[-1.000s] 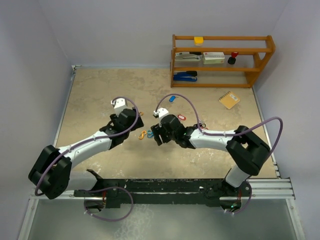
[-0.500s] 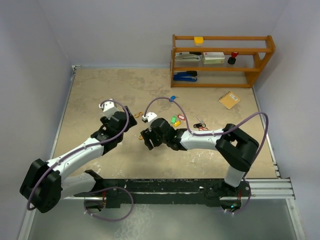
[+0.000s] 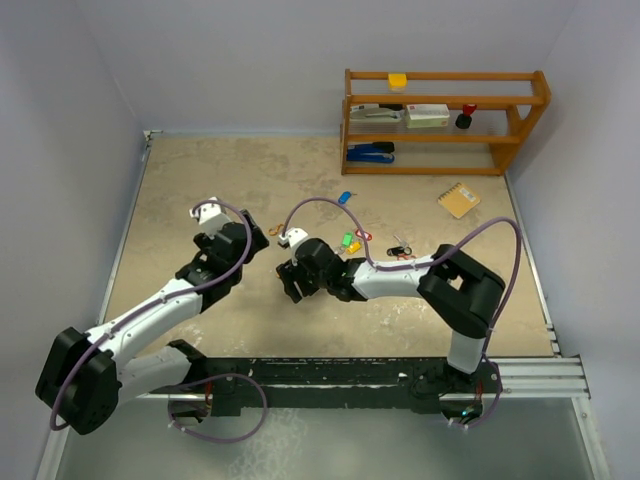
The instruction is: Put the keys on the keyring
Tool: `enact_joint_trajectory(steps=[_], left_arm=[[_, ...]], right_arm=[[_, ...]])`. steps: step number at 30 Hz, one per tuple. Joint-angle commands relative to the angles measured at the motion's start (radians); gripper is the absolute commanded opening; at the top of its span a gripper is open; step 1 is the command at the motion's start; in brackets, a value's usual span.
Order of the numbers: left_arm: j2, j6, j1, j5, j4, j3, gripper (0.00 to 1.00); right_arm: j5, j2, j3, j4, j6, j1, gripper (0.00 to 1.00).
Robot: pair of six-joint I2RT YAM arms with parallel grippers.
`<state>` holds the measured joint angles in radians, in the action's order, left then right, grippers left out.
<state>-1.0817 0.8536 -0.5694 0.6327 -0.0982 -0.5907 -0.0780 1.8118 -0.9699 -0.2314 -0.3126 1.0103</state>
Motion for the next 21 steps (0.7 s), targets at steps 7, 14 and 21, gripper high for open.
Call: enact_joint_trajectory(steps=[7, 14, 21], left_arm=[[0.053, 0.004, 0.016, 0.033, -0.002, 0.001, 0.88], [0.067, 0.004, 0.023, 0.038, -0.011, 0.004, 0.88], [0.076, 0.000, 0.029, 0.042, -0.022, 0.005, 0.89]], right_arm=[[0.027, 0.040, -0.063, -0.036, -0.013, 0.005, 0.69], [-0.004, 0.068, -0.087, -0.030, -0.013, 0.005, 0.70], [-0.057, 0.103, -0.141, -0.002, -0.006, 0.004, 0.71]])
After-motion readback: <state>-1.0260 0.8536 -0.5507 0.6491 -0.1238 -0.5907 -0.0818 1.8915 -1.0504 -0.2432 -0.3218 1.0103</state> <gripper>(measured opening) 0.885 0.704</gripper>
